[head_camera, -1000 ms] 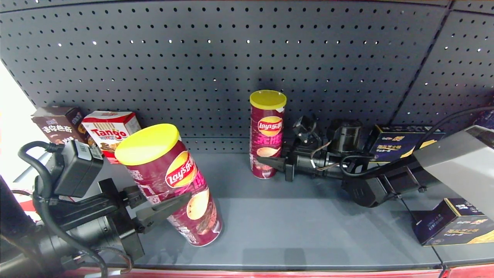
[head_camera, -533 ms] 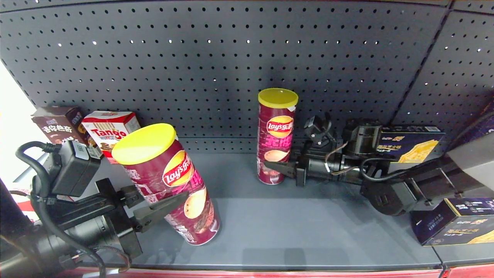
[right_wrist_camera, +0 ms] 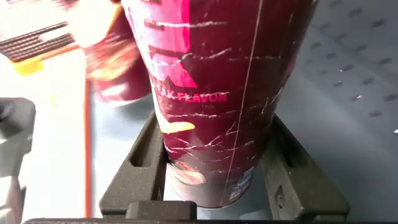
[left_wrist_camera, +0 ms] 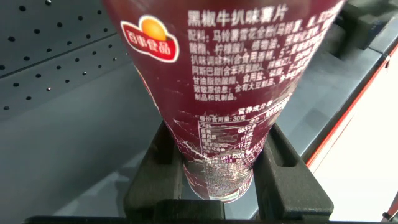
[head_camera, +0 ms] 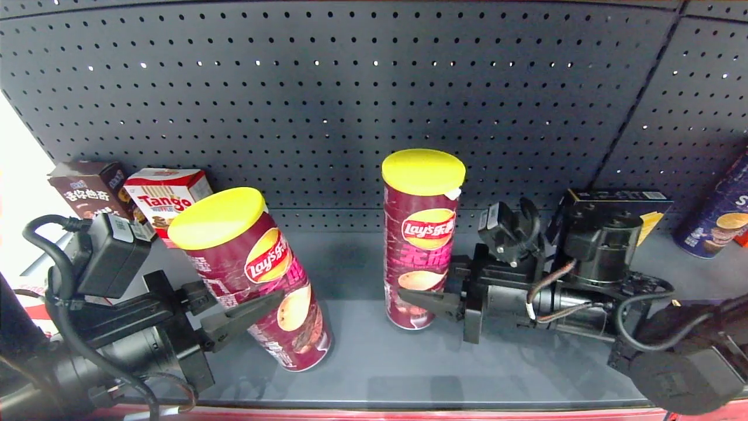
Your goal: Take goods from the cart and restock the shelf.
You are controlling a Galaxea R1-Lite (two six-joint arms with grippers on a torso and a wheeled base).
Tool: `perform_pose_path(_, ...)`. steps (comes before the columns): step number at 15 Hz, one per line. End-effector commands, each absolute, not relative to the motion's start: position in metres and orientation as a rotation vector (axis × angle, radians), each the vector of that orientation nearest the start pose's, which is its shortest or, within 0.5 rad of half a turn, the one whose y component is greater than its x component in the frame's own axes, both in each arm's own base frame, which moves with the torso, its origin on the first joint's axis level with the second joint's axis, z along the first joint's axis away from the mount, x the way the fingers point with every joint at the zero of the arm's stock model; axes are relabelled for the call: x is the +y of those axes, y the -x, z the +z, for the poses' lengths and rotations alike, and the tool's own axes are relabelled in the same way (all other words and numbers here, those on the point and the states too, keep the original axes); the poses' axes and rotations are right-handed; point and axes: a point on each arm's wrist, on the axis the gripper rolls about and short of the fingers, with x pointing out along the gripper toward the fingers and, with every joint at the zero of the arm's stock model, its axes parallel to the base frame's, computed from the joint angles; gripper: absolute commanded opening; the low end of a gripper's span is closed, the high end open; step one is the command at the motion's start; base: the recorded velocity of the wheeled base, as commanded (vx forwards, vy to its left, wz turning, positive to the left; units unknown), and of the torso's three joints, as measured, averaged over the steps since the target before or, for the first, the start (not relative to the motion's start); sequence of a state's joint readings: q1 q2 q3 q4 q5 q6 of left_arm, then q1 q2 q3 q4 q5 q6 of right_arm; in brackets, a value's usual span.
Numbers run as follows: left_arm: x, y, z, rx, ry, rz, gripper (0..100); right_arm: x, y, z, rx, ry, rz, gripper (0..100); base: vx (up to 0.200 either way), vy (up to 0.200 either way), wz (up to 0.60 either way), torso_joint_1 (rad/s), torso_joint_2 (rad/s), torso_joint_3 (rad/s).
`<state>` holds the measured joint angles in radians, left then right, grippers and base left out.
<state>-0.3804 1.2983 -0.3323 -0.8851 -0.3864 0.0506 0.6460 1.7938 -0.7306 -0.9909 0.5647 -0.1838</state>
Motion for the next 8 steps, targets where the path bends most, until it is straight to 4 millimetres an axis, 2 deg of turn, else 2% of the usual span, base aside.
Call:
perform_pose_path(1, -0.074, -0.164, 0.179, 0.069, -0.048, -0.766, 0, 0.191, -0.220, 0.163, -0.032, 0.165, 1.238, 0, 0.000, 0.000, 0.00, 0.000, 0.00, 0.000)
perform_pose_path(8, -0.074, -0.164, 0.177, 0.075, -0.048, -0.764, 0, 0.184, -0.208, 0.134, 0.011, 0.167, 1.249, 0, 0.000, 0.000, 0.00, 0.000, 0.00, 0.000)
